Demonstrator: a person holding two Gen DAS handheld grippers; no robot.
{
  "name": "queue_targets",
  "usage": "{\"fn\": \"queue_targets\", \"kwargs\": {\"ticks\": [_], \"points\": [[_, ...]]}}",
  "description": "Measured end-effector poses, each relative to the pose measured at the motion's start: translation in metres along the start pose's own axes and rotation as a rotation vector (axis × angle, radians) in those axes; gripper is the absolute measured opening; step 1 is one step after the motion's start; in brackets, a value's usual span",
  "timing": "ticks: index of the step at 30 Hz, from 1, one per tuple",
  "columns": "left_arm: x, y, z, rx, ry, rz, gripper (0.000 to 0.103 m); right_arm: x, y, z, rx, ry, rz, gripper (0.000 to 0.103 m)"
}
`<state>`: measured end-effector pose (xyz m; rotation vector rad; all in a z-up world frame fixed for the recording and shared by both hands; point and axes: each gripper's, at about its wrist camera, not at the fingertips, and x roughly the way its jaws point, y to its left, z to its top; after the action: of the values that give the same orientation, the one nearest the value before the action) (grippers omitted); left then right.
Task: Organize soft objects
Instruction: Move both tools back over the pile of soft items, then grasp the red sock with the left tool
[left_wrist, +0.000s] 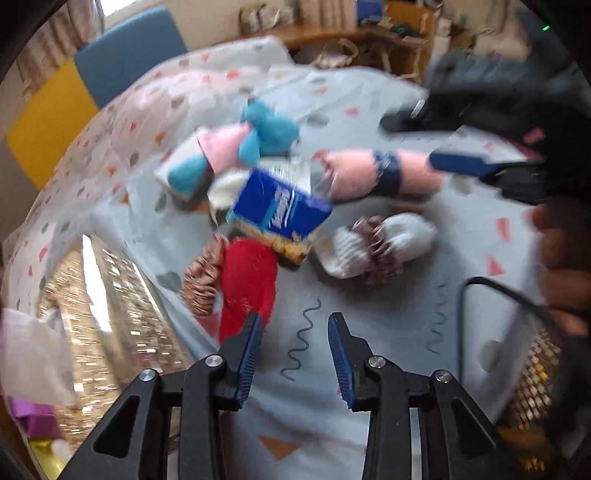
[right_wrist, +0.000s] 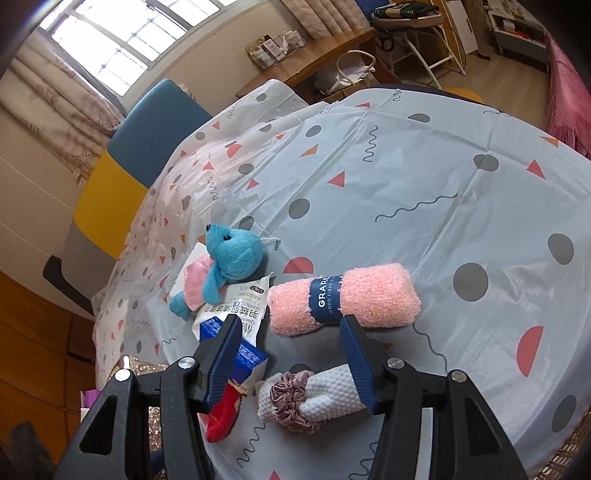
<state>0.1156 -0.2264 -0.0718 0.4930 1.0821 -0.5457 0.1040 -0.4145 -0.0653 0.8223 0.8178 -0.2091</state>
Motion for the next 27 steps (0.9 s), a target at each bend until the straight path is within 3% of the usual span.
{"fn": "queue_targets", "kwargs": {"ticks": [4,7,8,9,10,12,16,22,26,27], "points": [[0.029,-0.003,0.002,-0.061,0.015,0.099,0.04,-0.001,0.0,0.0,0.003,0.002,0.025,0.056],[0.038,0.002,0.005,-0.109,-0.015,0.122,0.04,-0.002,0.001,0.001,0.004,0.001,0.034,0.056],[0.04,0.004,0.006,-0.122,-0.022,0.108,0.036,-0.002,0.001,0.001,0.005,0.0,0.035,0.056],[0.042,0.007,0.006,-0.129,-0.029,0.081,0.016,-0.002,0.0,0.001,0.005,-0.003,0.033,0.056],[0.041,0.009,0.005,-0.135,-0.037,0.053,0.003,-0.001,0.0,0.001,0.004,-0.004,0.031,0.056],[0.033,0.015,-0.003,-0.162,-0.065,-0.047,0.002,-0.002,0.001,0.001,0.0,-0.01,0.031,0.056],[0.001,0.007,-0.034,-0.093,-0.146,-0.176,0.002,-0.004,0.002,0.001,-0.011,-0.026,0.033,0.056],[-0.022,-0.001,-0.081,-0.094,-0.148,-0.238,0.002,-0.002,0.007,0.0,-0.041,-0.017,0.033,0.056],[-0.028,0.005,-0.094,-0.134,-0.156,-0.225,0.005,-0.001,0.01,-0.002,-0.058,-0.011,0.023,0.056],[-0.029,0.006,-0.093,-0.137,-0.16,-0.213,0.011,0.0,0.01,-0.002,-0.057,-0.009,0.021,0.056]]}}
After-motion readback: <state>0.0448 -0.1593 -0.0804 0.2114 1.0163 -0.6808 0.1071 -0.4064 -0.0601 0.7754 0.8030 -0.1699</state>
